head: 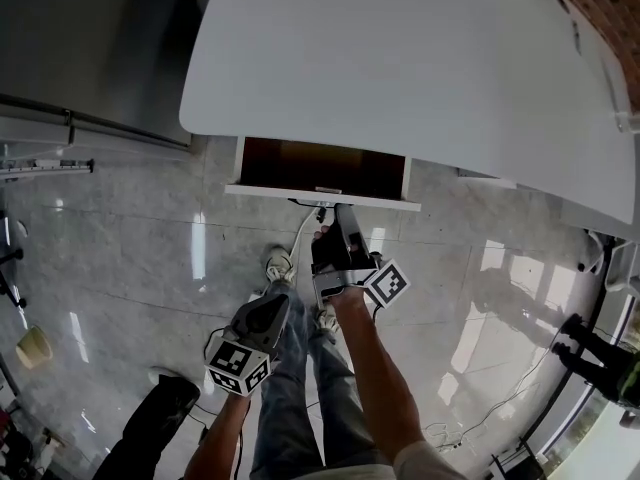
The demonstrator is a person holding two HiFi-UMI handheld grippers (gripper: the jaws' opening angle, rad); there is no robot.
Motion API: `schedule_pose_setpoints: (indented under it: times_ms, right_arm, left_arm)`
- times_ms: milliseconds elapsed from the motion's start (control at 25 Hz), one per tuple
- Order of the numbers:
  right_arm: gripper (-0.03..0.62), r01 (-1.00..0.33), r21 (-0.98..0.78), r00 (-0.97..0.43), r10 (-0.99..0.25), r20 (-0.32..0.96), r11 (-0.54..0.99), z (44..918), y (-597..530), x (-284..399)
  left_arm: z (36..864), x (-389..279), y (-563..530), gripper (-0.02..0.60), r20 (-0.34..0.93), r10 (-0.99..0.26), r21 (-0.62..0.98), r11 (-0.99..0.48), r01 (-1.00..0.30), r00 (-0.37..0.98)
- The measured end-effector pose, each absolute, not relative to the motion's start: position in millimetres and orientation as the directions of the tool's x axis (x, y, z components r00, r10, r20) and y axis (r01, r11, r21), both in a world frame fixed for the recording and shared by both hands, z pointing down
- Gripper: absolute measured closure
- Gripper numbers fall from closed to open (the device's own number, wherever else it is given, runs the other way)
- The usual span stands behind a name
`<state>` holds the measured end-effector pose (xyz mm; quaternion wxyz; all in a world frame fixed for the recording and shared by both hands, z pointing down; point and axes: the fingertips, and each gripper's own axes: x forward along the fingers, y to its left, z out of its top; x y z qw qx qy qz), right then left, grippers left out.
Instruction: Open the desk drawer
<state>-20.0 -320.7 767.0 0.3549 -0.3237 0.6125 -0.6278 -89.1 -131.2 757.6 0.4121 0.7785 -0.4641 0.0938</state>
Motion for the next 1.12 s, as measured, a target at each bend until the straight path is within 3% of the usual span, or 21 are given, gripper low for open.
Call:
schedule_pose_setpoints:
  times_ms: [600, 1120]
  right_arm:
    - [0.554, 0.008, -0.983, -0.561, -0.815, 0.148, -0.184, 812.4, -216.1, -1.1]
    - [0.554, 0.006, -0.983, -0.585, -0.798, 0.147, -0.185, 818.9, -203.6, -3.9]
  left_arm:
    - [760.5, -75.6, -121.9, 0.569, 0.542, -0.619, 0.565, -0.232, -0.792, 0.568]
    - [763.3, -72.4, -128.8, 0.569, 0.543, -0.621, 0.569, -0.223, -0.791, 0.566]
